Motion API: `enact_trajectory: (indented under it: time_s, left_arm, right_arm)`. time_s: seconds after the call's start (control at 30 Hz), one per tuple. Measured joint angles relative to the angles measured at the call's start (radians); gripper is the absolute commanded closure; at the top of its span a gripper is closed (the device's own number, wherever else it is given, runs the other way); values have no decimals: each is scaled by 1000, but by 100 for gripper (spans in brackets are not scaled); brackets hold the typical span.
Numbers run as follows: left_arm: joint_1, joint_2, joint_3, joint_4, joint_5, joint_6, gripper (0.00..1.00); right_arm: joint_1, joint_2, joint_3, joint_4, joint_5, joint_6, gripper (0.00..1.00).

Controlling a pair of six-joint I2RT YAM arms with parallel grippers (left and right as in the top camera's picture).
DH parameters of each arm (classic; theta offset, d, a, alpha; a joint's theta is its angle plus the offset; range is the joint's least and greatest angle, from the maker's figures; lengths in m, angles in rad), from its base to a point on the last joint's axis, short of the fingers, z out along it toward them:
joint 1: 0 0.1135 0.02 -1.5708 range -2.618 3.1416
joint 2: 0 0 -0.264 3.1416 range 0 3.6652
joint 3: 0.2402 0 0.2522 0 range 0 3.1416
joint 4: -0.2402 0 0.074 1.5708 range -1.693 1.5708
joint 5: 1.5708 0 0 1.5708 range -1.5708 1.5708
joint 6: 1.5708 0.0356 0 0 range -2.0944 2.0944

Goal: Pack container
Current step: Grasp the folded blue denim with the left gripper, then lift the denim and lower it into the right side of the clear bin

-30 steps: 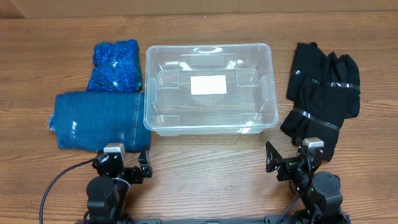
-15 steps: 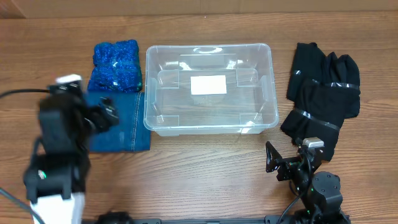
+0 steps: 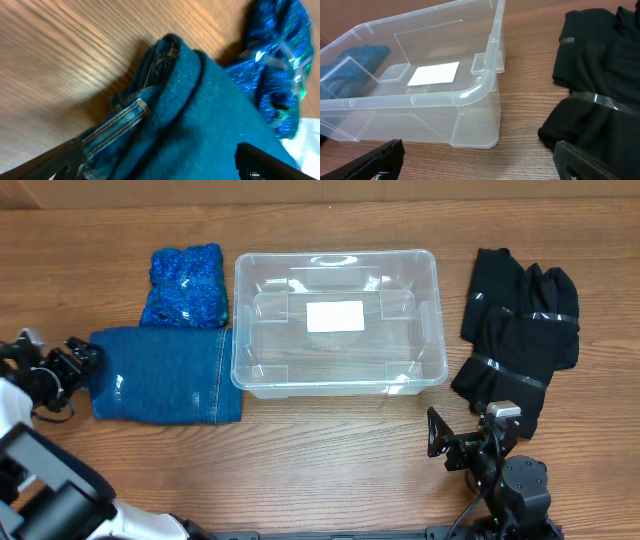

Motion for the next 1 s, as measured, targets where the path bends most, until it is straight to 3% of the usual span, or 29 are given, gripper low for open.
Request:
enact_trajectory:
  time_s: [0.07, 0.1, 0.13, 0.17, 0.23, 0.3, 0.33, 0.4, 0.43, 0.57, 0.73, 0.87, 1.0]
  left_arm:
    - [-17, 39, 2, 28, -9, 16, 0]
    - [-32, 68, 10, 39, -27, 26, 9]
    - [-47, 93, 16, 47, -46, 32, 20]
    - [-58, 107, 24, 50, -55, 38, 48]
    - [-98, 121, 39, 56, -71, 49, 78]
    - [-115, 119, 52, 43, -64, 52, 88]
    - [-120, 113, 66, 17, -55, 51, 83]
    - [-120, 109, 92, -49, -54, 50, 15]
    - [-124, 104, 103, -83, -58, 50, 0]
    - [-157, 55, 106, -182, -174, 49, 0]
    - [-123, 52, 106, -135, -243, 60, 0]
    - [-45, 130, 106, -75, -96, 113, 0]
    - [-59, 210, 108, -21, 47, 166, 1]
  right_arm:
    - [0, 0, 0, 0, 0, 0, 0]
    - [0, 0, 0, 0, 0, 0, 0]
    - [0, 0, 0, 0, 0, 0, 0]
    - [0, 0, 0, 0, 0, 0, 0]
    - [0, 0, 0, 0, 0, 1, 0]
    - [0, 0, 0, 0, 0, 0, 0]
    - [0, 0, 0, 0, 0, 0, 0]
    - [0, 0, 0, 0, 0, 0, 0]
    - [0, 0, 0, 0, -1, 0, 0]
    - [0, 0, 0, 0, 0, 0, 0]
    - [0, 0, 0, 0, 0, 0, 0]
    - [0, 0, 0, 0, 0, 0, 0]
    - [0, 0, 0, 0, 0, 0, 0]
